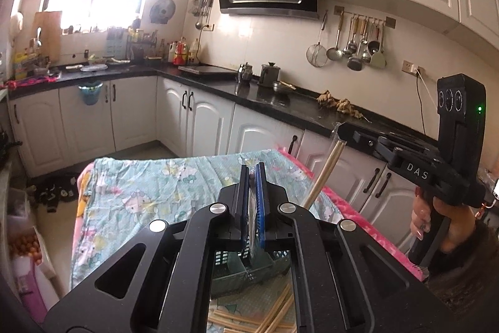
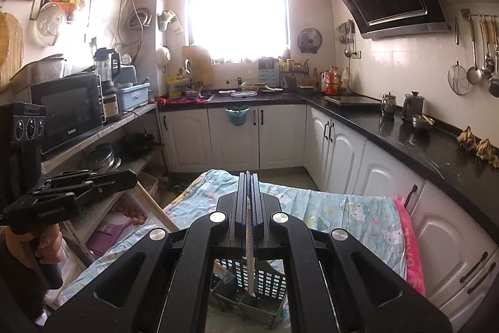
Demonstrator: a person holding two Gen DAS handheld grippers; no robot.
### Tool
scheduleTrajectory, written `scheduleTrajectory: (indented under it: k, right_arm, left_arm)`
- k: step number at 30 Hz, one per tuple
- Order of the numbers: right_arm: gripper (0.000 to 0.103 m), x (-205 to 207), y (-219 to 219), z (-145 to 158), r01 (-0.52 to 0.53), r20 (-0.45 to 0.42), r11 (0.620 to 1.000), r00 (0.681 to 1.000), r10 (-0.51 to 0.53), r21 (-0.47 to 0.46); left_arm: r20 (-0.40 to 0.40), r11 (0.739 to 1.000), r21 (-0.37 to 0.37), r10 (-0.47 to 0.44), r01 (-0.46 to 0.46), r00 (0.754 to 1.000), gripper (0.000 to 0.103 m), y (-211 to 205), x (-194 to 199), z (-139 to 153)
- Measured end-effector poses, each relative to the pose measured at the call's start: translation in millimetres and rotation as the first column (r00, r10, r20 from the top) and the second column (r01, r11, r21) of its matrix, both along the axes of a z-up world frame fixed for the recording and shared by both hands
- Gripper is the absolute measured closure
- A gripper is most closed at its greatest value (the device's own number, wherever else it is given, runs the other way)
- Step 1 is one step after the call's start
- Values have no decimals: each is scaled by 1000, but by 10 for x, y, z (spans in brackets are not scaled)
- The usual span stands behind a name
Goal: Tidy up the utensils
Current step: 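Lift the held chopsticks with the left tool over the green caddy while the right tool carries its chopsticks alongside, then open the left tool to drop chopsticks into the caddy while the right tool opens too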
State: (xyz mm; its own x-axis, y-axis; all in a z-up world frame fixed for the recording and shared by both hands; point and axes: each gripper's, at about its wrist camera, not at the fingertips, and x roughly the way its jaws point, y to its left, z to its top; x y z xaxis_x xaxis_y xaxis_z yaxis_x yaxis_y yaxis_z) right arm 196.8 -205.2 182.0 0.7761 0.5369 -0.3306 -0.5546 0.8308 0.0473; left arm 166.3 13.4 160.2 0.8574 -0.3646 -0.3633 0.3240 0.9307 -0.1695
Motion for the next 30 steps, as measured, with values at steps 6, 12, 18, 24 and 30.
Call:
scheduleTrajectory:
  k: [6, 12, 18, 24, 30]
  right_arm:
    - [101, 53, 54, -127, 14, -9, 1000, 1000, -15, -27]
    - [101, 140, 133, -344, 26, -37, 997, 999, -28, -67]
    - [100, 247, 154, -544, 34, -84, 996, 996, -41, -81]
    - [62, 258, 116, -655, 74, -111, 995, 991, -81, -64]
    - [47, 202, 93, -723, 85, -125, 995, 988, -91, -55]
  left_arm:
    - [-28, 1000, 14, 6, -6, 1000, 101, -68, 98, -177]
    - [-56, 1000, 17, 8, -7, 998, 101, -132, 187, -350]
    - [-89, 1000, 22, 14, -12, 996, 96, -151, 265, -468]
    - [-95, 999, 15, 38, -36, 995, 69, -97, 255, -538]
    - [-75, 998, -9, 68, -69, 995, 37, -13, 185, -518]
